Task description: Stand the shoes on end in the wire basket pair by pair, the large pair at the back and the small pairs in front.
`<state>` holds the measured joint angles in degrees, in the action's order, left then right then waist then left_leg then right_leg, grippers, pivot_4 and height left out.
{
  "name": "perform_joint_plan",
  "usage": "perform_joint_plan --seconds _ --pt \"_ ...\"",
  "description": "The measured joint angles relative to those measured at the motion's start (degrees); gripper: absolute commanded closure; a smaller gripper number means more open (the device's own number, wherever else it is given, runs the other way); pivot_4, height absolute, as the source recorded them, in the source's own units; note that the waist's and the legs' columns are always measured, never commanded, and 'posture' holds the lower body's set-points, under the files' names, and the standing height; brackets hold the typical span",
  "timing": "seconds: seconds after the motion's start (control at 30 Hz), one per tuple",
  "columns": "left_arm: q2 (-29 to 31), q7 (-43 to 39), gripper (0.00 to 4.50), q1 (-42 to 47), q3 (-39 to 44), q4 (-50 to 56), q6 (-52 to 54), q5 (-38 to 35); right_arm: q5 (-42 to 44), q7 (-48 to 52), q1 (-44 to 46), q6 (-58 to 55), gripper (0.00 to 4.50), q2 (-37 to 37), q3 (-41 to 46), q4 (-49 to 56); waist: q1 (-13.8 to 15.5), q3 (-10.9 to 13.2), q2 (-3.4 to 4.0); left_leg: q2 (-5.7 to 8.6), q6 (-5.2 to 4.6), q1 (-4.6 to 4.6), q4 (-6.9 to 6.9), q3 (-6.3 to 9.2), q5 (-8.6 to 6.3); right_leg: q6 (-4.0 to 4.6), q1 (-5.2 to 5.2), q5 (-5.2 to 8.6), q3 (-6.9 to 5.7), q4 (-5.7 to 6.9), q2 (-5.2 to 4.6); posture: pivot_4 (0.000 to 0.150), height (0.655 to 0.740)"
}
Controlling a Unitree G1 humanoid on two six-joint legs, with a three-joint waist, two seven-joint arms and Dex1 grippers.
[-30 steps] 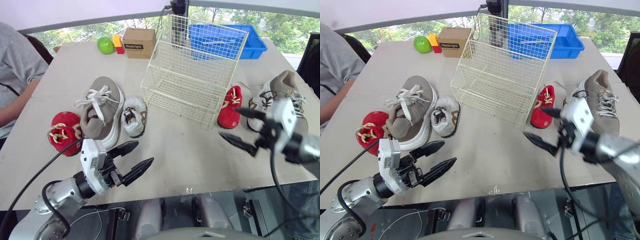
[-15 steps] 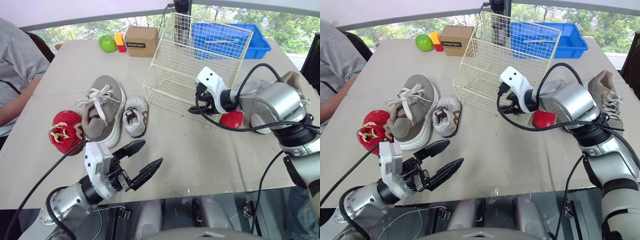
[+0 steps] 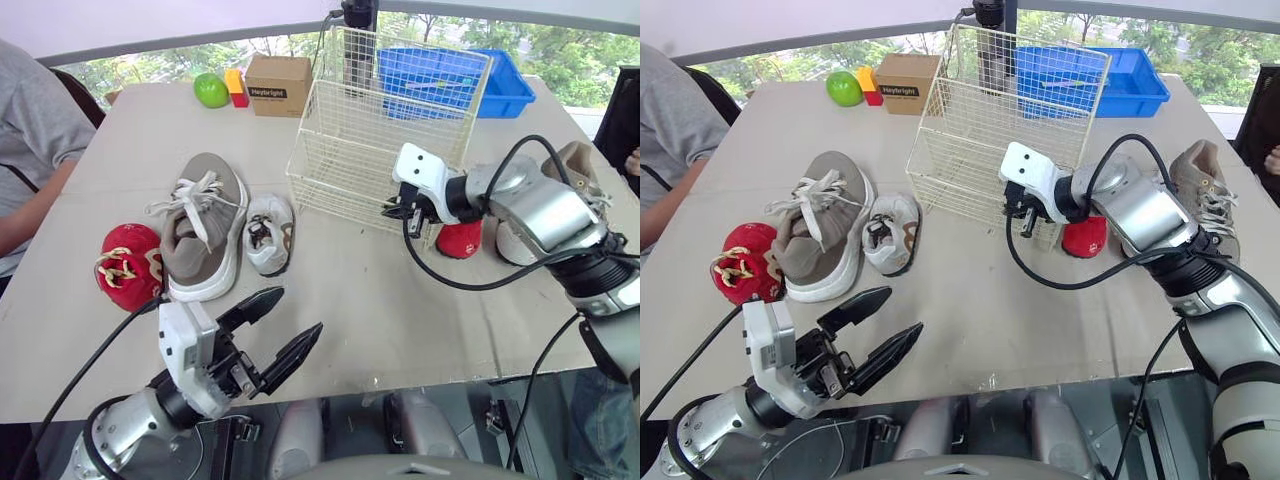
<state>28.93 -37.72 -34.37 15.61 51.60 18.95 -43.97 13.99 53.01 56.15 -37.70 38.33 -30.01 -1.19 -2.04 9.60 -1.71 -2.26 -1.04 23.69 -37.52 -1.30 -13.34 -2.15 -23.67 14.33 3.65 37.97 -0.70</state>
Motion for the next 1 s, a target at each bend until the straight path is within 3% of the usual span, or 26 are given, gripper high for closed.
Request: perform_joint_plan --seconds 0.17,0.37,0.63,1.0 --pt "-0.07 -2.33 0.00 -2.90 1.46 -1.34 -2.86 1.04 -4.84 12.10 -1.29 21.62 4.46 3.93 0.29 -7.03 -0.16 0.03 0.04 0.01 0.00 0.00 0.01 -0.04 0.00 -0.01 -0.01 0.01 0.01 -0.04 -0.01 0.150 0.7400" --pt "-0.58 -4.39 0.00 -5.35 3.10 -2.99 -5.49 1.27 -7.09 18.51 -3.23 30.39 4.46 4.63 2.70 -8.93 -0.03 0.04 0.04 0.00 0.00 0.02 0.03 -0.01 -0.01 0.00 0.00 0.02 -0.02 -0.04 -0.03 0.150 0.7400" --pt "-1.11 -5.78 0.00 -7.06 4.11 -3.43 -7.36 2.16 -8.04 19.55 -5.89 25.10 4.46 4.10 5.93 -5.36 0.17 0.04 0.04 0.02 0.01 0.03 0.03 0.01 -0.01 0.00 0.00 0.03 -0.05 -0.06 -0.08 0.150 0.7400" --pt "-1.08 -5.60 0.00 -6.77 4.77 -3.44 -7.55 2.12 -7.60 18.35 -7.93 3.46 4.46 2.85 7.47 7.15 -0.14 0.04 0.04 -0.01 0.01 0.03 0.06 0.04 -0.01 0.00 -0.02 0.03 -0.08 -0.05 -0.05 0.150 0.7400"
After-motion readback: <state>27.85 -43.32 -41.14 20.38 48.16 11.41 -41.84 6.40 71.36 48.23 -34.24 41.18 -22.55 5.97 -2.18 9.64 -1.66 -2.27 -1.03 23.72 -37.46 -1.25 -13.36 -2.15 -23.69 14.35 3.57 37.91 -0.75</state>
